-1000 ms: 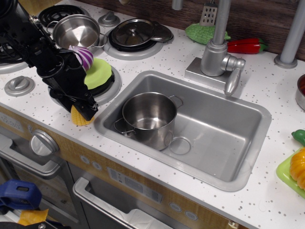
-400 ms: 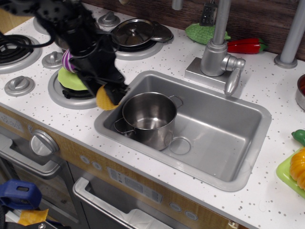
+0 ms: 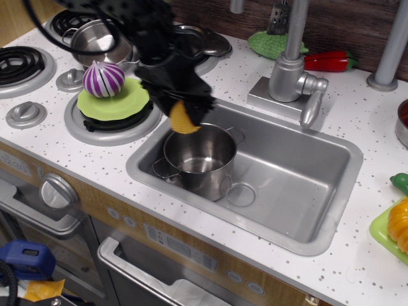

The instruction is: Put corn in pot which is in sink

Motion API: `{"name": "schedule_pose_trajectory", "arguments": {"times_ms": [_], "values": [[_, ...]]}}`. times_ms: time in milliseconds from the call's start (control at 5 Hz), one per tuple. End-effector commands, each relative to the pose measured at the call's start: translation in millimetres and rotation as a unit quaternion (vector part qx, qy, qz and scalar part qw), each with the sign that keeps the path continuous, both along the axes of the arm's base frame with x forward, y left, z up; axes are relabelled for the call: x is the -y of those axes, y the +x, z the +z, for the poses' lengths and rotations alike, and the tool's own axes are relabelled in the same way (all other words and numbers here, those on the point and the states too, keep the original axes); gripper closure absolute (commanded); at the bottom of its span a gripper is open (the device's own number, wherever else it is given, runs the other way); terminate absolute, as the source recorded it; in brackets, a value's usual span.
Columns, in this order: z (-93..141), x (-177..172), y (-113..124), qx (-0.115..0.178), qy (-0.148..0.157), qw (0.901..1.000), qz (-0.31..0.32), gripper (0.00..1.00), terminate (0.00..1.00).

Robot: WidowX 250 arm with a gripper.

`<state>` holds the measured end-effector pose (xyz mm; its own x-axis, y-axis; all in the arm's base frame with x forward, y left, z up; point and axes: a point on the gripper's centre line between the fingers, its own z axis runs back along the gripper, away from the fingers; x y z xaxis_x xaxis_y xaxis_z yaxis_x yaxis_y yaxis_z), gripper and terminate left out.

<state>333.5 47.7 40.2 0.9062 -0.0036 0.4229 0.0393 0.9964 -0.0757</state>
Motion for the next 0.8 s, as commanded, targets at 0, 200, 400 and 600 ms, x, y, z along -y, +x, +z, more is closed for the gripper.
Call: {"name": "schedule_pose_trajectory", "arguments": {"times_ms": [0,200,400,600], "values": [[-3.7,3.1,22.9,0.048,-0.013,0.9987,-0.014,0.00,0.00],[-4.2,1.1,25.4,0.046,-0.010,0.9986,-0.026,0.00,0.00],[-4.2,1.1,25.4,0.046,-0.010,0.9986,-0.026,0.00,0.00],[-4.2,1.1,25.4,0.046,-0.010,0.9986,-0.026,0.00,1.00]]}}
